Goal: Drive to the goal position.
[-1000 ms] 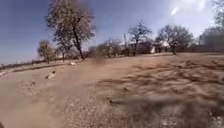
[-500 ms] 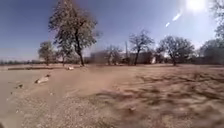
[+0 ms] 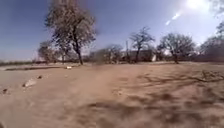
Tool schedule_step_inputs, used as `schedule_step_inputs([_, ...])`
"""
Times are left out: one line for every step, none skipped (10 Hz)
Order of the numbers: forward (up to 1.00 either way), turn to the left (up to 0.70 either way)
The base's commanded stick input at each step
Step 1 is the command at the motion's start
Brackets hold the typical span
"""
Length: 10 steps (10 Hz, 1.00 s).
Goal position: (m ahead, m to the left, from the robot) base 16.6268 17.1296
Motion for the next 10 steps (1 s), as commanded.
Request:
schedule_step_inputs([1.00,0.00])
schedule_step_inputs([1.00,0.00])
schedule_step_inputs([1.00,0.00])
schedule_step_inputs([1.00,0.00])
schedule_step_inputs([1.00,0.00])
schedule_step_inputs([1.00,0.00])
schedule_step_inputs([1.00,0.00])
schedule_step_inputs([1.00,0.00])
schedule_step_inputs([1.00,0.00])
schedule_step_inputs([1.00,0.00])
